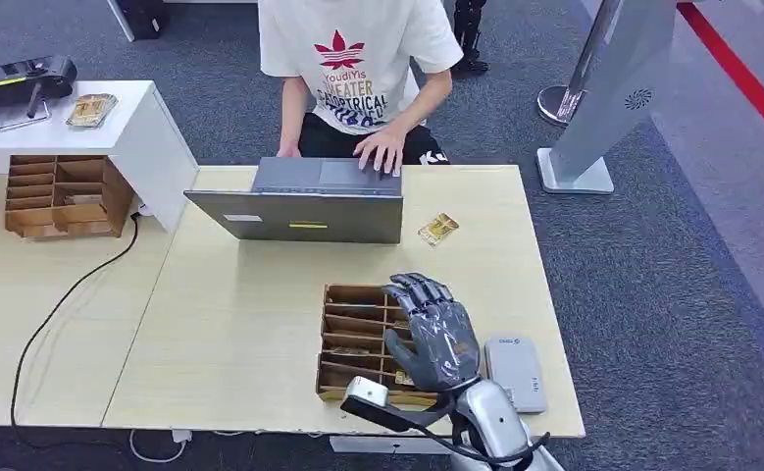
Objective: Pass the card to the sensor for recognition and then transmit it.
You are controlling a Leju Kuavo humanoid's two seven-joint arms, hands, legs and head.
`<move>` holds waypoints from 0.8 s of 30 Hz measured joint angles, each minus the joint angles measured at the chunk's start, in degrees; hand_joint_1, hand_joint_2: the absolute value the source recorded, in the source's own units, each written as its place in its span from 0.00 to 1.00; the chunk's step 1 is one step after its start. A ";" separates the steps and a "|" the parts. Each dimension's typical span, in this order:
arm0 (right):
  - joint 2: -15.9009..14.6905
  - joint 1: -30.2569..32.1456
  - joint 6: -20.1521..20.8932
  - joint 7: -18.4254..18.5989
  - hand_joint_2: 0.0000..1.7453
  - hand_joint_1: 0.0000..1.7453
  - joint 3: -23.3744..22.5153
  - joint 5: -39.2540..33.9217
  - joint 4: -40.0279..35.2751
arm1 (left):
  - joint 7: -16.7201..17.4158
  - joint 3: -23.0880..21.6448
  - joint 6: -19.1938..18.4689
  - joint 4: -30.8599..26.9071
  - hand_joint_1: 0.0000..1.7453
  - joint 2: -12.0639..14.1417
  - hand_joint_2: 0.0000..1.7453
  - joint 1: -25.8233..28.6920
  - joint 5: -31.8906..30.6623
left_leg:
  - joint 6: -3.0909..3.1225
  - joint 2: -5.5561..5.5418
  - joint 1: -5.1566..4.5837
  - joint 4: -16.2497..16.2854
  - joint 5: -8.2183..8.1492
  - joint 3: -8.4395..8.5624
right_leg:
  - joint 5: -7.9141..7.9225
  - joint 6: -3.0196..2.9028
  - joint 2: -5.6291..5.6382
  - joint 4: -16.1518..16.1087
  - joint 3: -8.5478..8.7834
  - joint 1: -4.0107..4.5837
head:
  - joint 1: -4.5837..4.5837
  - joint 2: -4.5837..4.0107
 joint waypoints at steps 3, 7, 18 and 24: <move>0.00 -0.13 0.00 0.00 1.00 0.35 0.11 0.00 0.33 | 0.00 0.02 0.00 0.00 0.00 0.00 0.00 0.00 0.00 | 0.00 0.00 0.00 0.00 0.00 0.00 | 0.00 0.00 0.00 0.00 0.00 0.00 | 0.00 0.00; 0.00 -0.16 0.00 0.00 1.00 0.34 0.11 0.00 0.39 | 0.00 0.02 0.00 0.00 0.00 0.00 0.00 0.00 0.00 | 0.00 0.00 0.00 0.00 0.00 0.00 | 0.00 0.00 0.00 0.00 0.00 0.00 | 0.00 0.00; 0.00 -0.98 0.50 0.96 1.00 0.53 0.13 0.00 1.51 | 0.00 0.11 -0.04 0.00 0.00 0.00 0.00 0.03 -0.04 | 0.00 0.00 0.00 0.00 0.00 0.00 | 0.00 0.00 0.00 0.00 0.00 0.00 | 0.00 0.00; -0.02 -0.97 0.55 1.60 1.00 0.61 0.11 0.09 1.49 | 0.00 0.20 -0.04 0.00 0.00 0.00 0.00 0.03 0.09 | 0.00 0.00 0.00 0.00 0.00 0.00 | 0.00 0.00 0.00 0.00 0.00 0.00 | 0.02 0.00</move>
